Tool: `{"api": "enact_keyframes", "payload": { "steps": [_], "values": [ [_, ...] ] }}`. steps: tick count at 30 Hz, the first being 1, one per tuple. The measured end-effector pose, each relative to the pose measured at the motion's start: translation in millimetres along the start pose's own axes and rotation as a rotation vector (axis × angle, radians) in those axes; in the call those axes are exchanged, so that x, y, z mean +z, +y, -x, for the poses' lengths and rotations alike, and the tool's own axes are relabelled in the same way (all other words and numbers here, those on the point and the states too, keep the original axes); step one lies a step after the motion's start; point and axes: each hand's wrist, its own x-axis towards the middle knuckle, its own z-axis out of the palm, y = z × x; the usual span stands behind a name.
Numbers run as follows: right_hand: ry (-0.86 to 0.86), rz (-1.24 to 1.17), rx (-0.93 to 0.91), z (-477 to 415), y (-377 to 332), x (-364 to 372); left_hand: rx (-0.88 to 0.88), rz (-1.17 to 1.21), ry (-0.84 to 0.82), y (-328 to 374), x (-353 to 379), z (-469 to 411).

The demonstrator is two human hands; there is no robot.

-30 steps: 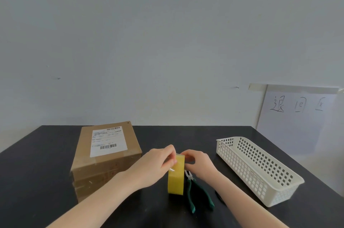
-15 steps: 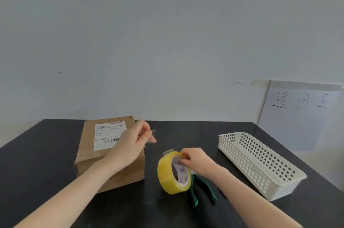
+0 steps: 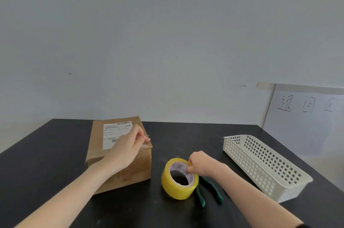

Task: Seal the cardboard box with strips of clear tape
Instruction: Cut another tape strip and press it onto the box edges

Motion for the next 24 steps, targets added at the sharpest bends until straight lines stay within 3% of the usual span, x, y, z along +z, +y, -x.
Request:
{"api": "enact_keyframes", "payload": {
  "steps": [8, 18, 21, 24],
  "values": [
    [-0.041, 0.126, 0.045, -1, -4, -4, -0.001, 0.004, -0.013, 0, -3, 3],
    [-0.011, 0.066, 0.057, 0, -5, -11, -0.029, 0.048, -0.06, -3, -12, 11],
    [0.197, -0.053, -0.029, 2, -13, -19, -0.068, 0.099, -0.066, -3, -18, 11],
    [0.308, -0.418, -0.186, 8, -38, -28, -0.087, 0.143, -0.039, -5, -23, 7]
  ]
}}
